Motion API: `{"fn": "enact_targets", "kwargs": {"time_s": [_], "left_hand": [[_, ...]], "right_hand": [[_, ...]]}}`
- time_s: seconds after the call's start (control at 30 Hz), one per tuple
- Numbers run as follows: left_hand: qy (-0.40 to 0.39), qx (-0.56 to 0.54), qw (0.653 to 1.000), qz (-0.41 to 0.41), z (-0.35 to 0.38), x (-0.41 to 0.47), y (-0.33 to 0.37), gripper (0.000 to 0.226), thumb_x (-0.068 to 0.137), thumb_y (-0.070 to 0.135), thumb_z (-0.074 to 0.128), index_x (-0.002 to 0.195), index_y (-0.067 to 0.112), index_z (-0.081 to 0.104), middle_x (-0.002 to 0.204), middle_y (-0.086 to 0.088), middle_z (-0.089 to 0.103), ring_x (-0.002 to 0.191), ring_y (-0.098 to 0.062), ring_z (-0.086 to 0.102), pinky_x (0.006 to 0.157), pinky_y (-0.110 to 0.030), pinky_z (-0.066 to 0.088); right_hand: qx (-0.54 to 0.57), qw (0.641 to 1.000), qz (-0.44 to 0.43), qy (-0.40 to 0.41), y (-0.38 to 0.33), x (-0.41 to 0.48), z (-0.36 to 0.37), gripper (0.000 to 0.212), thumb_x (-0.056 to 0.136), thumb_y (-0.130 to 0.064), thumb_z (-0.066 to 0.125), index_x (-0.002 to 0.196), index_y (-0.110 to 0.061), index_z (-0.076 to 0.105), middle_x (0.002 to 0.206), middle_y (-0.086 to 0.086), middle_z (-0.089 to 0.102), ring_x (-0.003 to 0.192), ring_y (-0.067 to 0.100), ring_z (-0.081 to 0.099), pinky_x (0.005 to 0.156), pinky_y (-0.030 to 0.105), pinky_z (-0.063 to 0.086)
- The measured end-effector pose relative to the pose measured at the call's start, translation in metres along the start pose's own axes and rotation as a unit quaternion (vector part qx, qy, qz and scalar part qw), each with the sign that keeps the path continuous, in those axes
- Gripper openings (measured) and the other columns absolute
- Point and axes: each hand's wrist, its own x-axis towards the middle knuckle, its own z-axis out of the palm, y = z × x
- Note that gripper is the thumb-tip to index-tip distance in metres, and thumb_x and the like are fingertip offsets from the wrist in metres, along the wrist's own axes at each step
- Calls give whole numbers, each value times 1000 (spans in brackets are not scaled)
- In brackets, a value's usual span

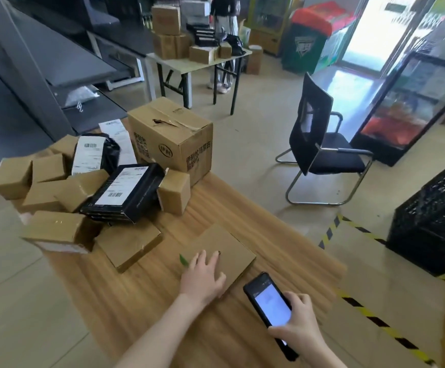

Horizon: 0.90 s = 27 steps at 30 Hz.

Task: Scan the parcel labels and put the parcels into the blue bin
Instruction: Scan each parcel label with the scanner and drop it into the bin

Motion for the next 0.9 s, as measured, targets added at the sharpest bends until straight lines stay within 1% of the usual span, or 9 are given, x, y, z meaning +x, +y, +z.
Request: {"fn": "enact_targets", "kwargs": {"time_s": [0.07,0.13,0.2,0.3,0.4,0.53,0.67,0.83,0.9], "left_hand": [[3,13,1000,15,-7,-3,-6,70,94,60,34,154,34,9,161,-5,18,148,-25,16,118,-38,19],[-22,60,998,21,-7,-11,-4,78,90,69,35,154,37,4,163,-9,8,149,-28,9,120,-42,13],[-41,82,996,-4,1,-21,6,92,81,80,39,153,38,0,162,-13,-4,149,-33,-2,121,-47,8],[-48,101,992,-51,17,-34,28,102,77,80,46,153,35,-5,161,-18,-12,148,-38,-9,120,-51,13],[-46,93,990,-92,26,-46,45,94,84,71,49,153,35,-4,160,-19,-11,148,-39,-8,119,-48,20],[-57,78,990,-101,25,-61,54,83,88,61,48,153,37,3,161,-17,-5,149,-37,-2,116,-42,27],[-67,61,990,-106,23,-82,64,80,89,51,50,153,37,5,162,-16,-3,149,-35,1,118,-40,26],[-63,65,989,-117,40,-109,77,82,89,52,52,153,38,3,161,-16,-9,149,-36,-3,116,-39,28],[-50,65,988,-133,49,-117,82,84,89,55,53,153,38,0,161,-16,-11,149,-36,-5,116,-38,28]], "right_hand": [[-7,1000,-9,-9,1,7,-2,93,54,-33,81,136,-18,40,116,-5,31,100,10,46,94,33,46],[-5,1000,-19,-16,3,14,-5,94,53,-31,82,137,-17,40,117,-5,31,101,10,45,96,35,45],[4,999,-31,-21,7,20,-9,95,52,-31,82,136,-17,41,118,-5,31,102,11,44,95,35,45],[0,998,-42,-45,21,27,-12,96,52,-30,82,137,-17,41,119,-5,31,99,10,44,94,33,44],[-18,995,-53,-82,39,29,-19,97,51,-31,80,138,-17,40,121,-5,30,98,11,46,99,37,43],[-27,989,-87,-117,57,28,-37,98,45,-35,77,135,-16,42,116,-6,32,98,12,50,95,37,46],[-49,985,-103,-129,64,28,-57,99,49,-30,81,138,-16,39,119,-4,31,106,16,49,97,39,46],[-78,980,-126,-135,71,22,-69,94,53,-30,82,136,-14,39,114,-2,31,102,17,49,85,36,52],[-86,978,-129,-138,75,18,-70,96,54,-31,82,138,-14,38,114,-2,30,102,17,49,85,37,52]]}}
